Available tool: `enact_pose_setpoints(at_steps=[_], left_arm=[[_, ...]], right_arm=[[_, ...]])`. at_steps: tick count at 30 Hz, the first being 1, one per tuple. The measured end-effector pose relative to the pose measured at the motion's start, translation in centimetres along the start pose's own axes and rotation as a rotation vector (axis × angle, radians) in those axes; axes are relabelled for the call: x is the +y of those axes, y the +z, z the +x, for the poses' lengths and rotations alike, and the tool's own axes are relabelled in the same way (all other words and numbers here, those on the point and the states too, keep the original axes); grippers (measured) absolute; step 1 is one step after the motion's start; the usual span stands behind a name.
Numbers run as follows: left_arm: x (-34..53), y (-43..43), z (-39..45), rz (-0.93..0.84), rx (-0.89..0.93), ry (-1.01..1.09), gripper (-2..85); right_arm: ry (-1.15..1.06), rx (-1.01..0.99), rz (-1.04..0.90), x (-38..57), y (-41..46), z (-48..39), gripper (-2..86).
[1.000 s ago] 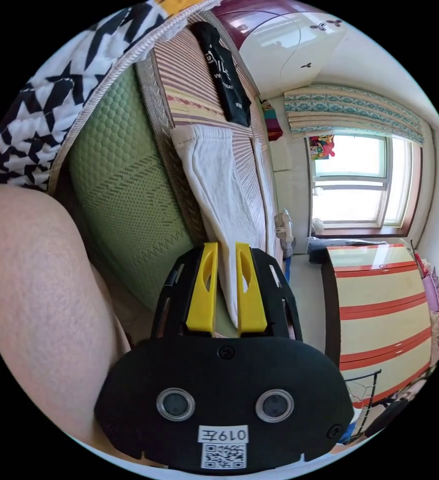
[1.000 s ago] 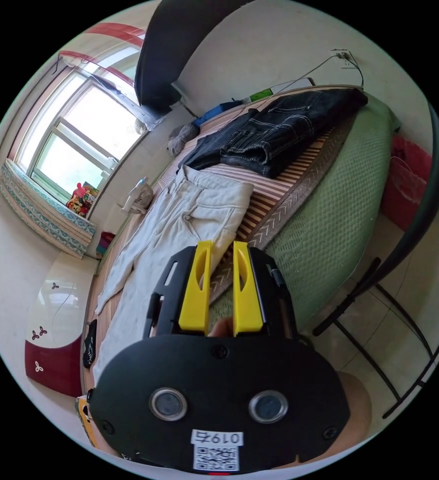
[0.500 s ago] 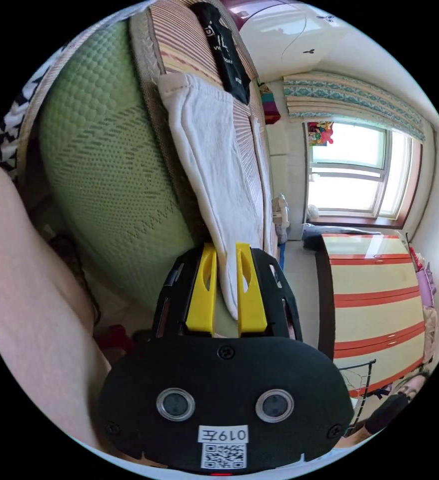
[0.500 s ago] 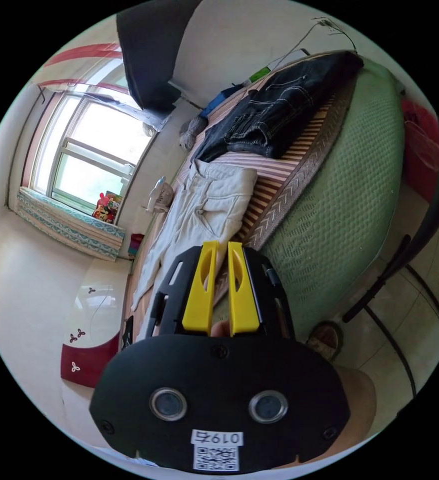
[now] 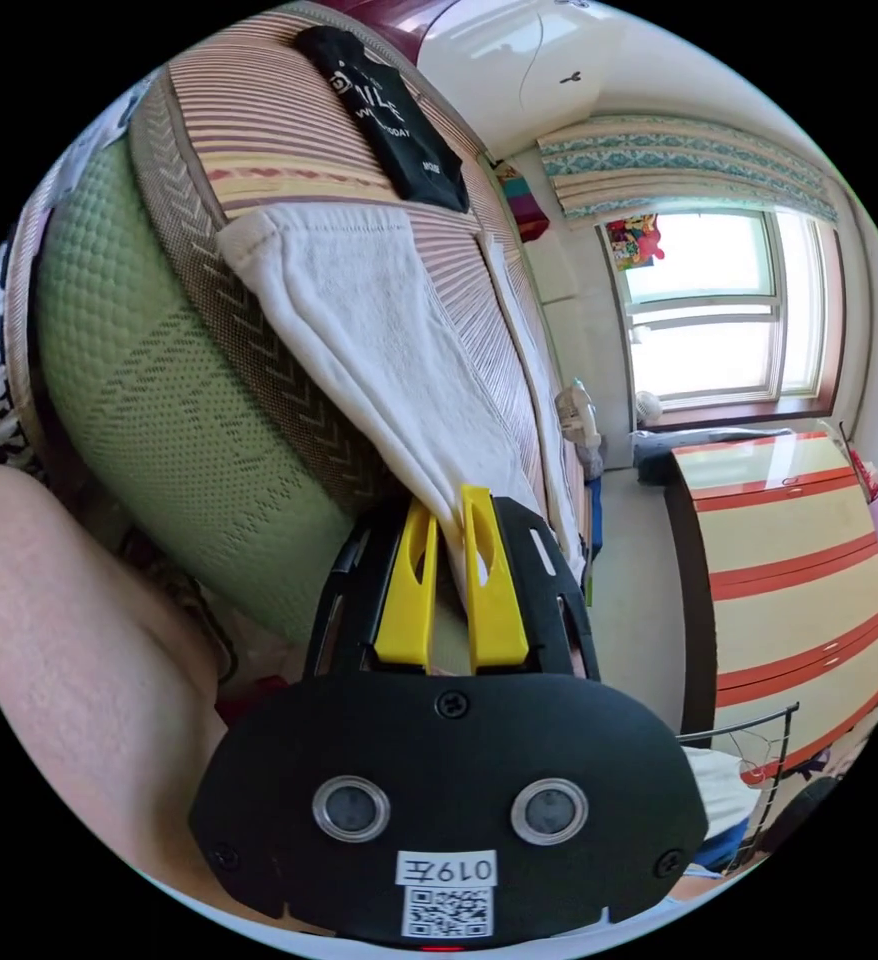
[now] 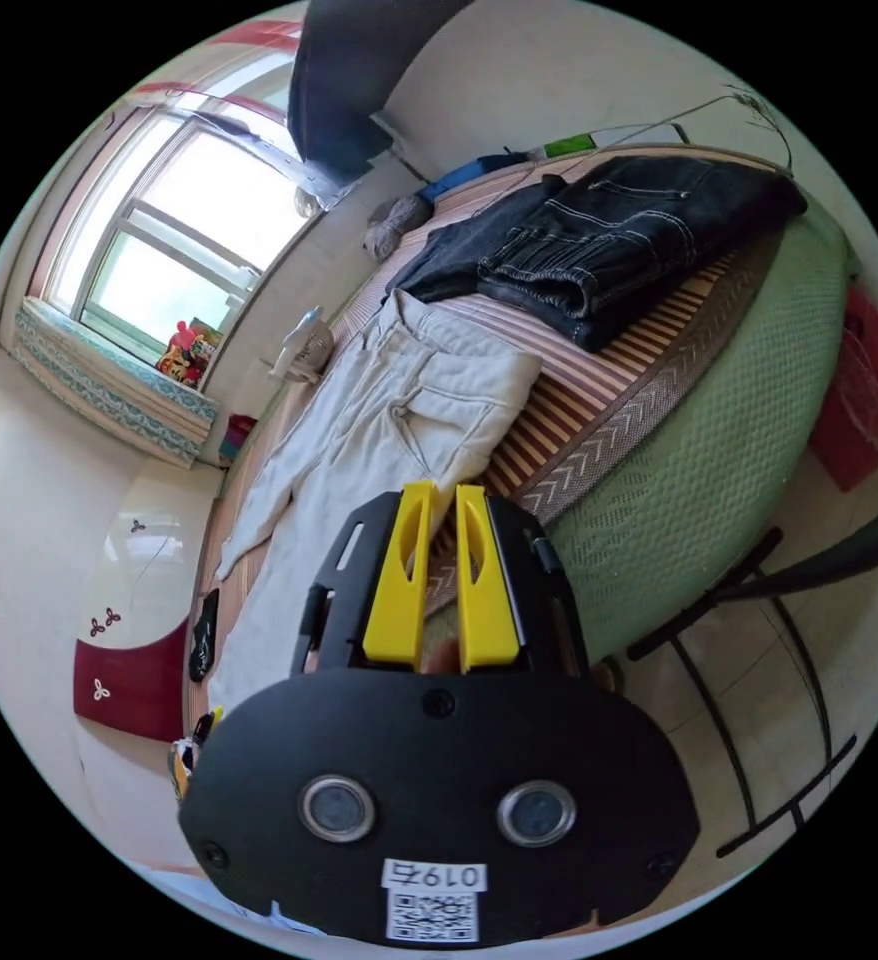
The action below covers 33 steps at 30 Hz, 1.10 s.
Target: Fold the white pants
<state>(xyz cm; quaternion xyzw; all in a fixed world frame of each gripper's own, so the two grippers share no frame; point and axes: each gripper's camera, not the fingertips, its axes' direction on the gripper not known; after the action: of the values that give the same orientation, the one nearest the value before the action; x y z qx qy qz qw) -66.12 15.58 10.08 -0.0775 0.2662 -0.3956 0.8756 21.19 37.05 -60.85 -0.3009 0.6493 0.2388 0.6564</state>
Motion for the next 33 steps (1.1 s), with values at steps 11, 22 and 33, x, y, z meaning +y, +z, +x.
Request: enact_pose_setpoints(at_steps=[11,22,33], left_arm=[[-0.1,-0.5,-0.6,-0.011,0.017,-0.003,4.5],[-0.6,-1.3,-0.3,-0.017,0.021,0.009,4.5],[-1.2,-2.6,-1.2,0.019,0.061,-0.082,3.7]], right_arm=[[0.047,-0.087,-0.055,0.0,1.7,1.0,6.3],[0.155,-0.296,0.041,1.2,2.2,3.8,3.0],[0.022,-0.114,0.139,2.3,0.2,-1.7,-0.1]])
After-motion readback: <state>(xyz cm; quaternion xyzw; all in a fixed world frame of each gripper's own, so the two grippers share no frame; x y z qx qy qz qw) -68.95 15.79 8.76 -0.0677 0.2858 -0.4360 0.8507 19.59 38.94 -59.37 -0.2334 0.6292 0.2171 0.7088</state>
